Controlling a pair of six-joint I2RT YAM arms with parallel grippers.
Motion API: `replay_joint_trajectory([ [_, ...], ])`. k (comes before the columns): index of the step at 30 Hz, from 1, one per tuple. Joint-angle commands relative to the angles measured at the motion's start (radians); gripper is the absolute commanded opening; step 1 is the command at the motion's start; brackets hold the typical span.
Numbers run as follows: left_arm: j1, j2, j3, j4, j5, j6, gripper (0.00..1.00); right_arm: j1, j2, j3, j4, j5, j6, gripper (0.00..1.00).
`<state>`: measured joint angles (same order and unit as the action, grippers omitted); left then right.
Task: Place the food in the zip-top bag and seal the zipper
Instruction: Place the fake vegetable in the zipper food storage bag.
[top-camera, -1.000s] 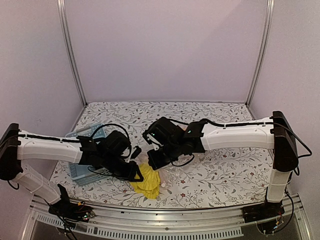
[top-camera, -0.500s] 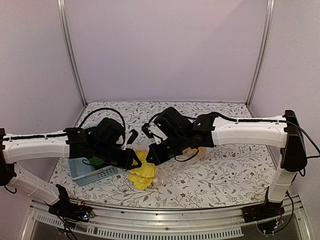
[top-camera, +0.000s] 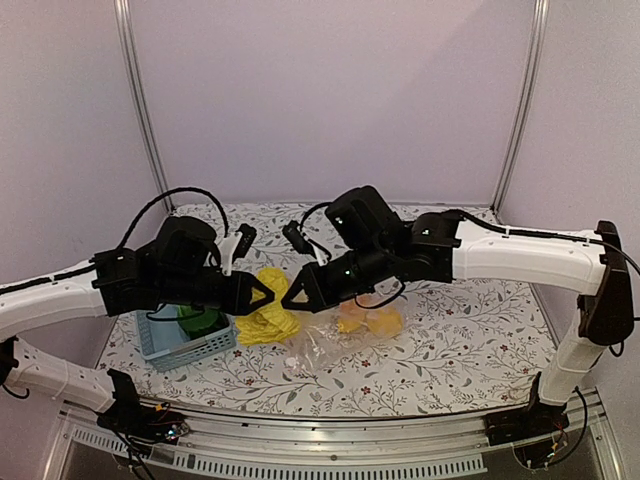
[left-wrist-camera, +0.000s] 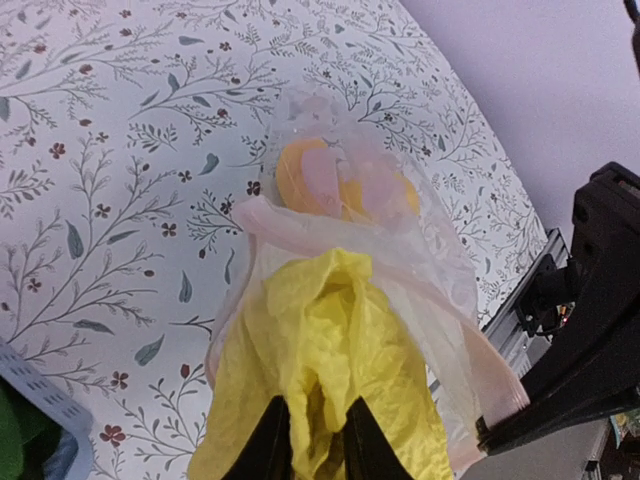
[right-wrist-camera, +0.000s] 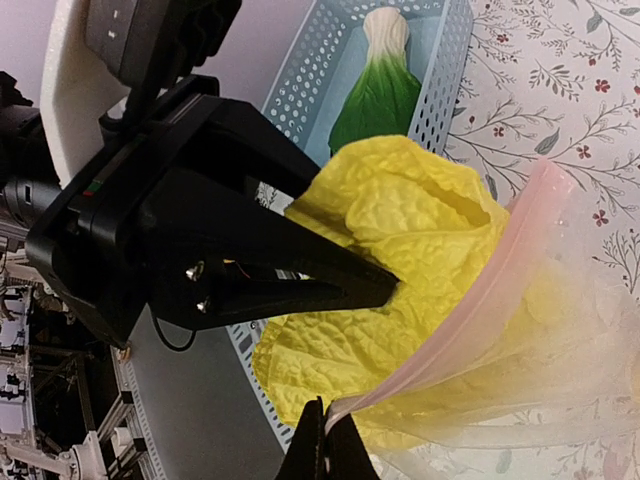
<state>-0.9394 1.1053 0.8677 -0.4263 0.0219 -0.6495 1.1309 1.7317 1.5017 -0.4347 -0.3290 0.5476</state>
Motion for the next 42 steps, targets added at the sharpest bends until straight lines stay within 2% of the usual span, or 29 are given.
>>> replay_joint_trajectory([
  [1, 0.01, -0.004, 0.037, 0.039, 0.009, 0.044, 0.18, -0.005, -0.062, 0.006, 0.055, -0.01, 0.042, 0.0],
  [12, 0.005, 0.01, 0.025, 0.091, 0.117, 0.091, 0.18, -0.011, -0.138, -0.001, 0.067, 0.16, 0.065, 0.0],
  [22, -0.012, -0.025, -0.007, 0.316, -0.018, 0.052, 0.1, -0.012, -0.135, -0.023, 0.094, 0.213, 0.093, 0.0],
  [35, -0.011, 0.036, -0.063, 0.538, -0.03, 0.044, 0.06, -0.014, -0.137, -0.052, 0.168, 0.242, 0.14, 0.0],
  [39, -0.01, 0.028, -0.059, 0.487, 0.0, 0.052, 0.13, -0.024, -0.156, -0.079, 0.167, 0.298, 0.153, 0.0],
  [42, -0.007, -0.014, -0.031, 0.395, -0.018, 0.071, 0.36, -0.055, -0.172, -0.111, 0.172, 0.305, 0.182, 0.0],
])
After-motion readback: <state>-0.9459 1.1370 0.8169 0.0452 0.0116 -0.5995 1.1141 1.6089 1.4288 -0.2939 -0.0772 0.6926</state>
